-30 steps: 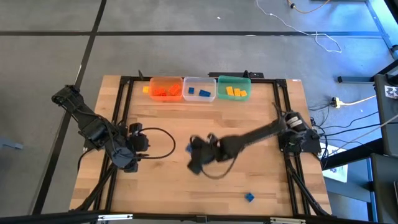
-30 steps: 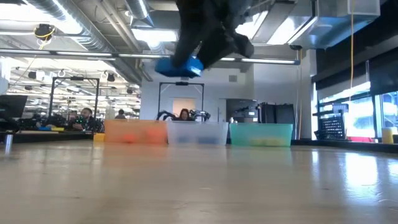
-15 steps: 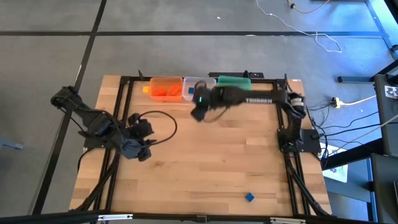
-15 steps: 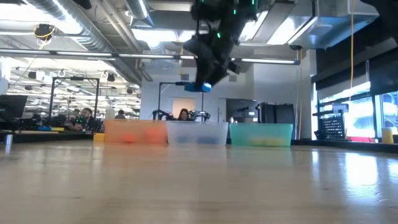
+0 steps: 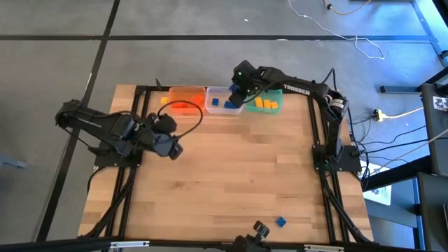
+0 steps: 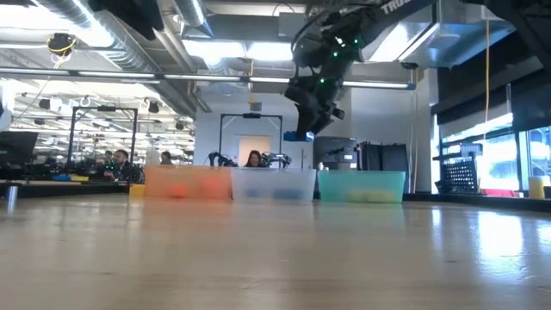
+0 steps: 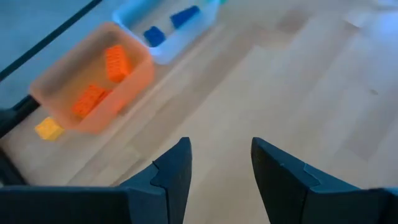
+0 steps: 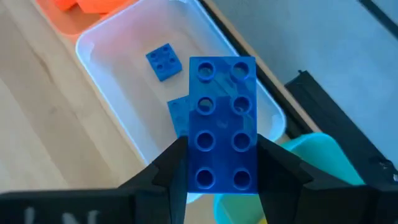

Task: Sort & place blocks by color
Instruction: Put the blue game piece into the transparent bin

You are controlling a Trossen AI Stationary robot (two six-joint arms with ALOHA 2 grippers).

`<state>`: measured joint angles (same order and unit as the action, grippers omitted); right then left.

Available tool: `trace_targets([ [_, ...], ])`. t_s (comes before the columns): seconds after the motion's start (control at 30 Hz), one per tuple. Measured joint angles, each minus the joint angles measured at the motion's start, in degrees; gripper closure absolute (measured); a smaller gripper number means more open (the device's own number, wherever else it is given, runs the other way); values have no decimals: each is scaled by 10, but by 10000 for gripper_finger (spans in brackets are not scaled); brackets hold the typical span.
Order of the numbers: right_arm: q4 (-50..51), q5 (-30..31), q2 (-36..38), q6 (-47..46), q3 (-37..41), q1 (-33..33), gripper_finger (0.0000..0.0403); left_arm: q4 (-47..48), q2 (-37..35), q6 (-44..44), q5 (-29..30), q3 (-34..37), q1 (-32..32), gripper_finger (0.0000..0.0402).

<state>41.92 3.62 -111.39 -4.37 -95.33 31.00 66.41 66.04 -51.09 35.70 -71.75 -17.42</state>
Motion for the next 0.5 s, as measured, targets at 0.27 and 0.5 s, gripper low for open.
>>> trace_targets([
  [0.27,-32,-33,-56,53,0,5,262,0,0,20,1,0,70,244],
  [0.5,-48,-58,-101,80,0,9,262,0,0,1,2,0,129,244],
])
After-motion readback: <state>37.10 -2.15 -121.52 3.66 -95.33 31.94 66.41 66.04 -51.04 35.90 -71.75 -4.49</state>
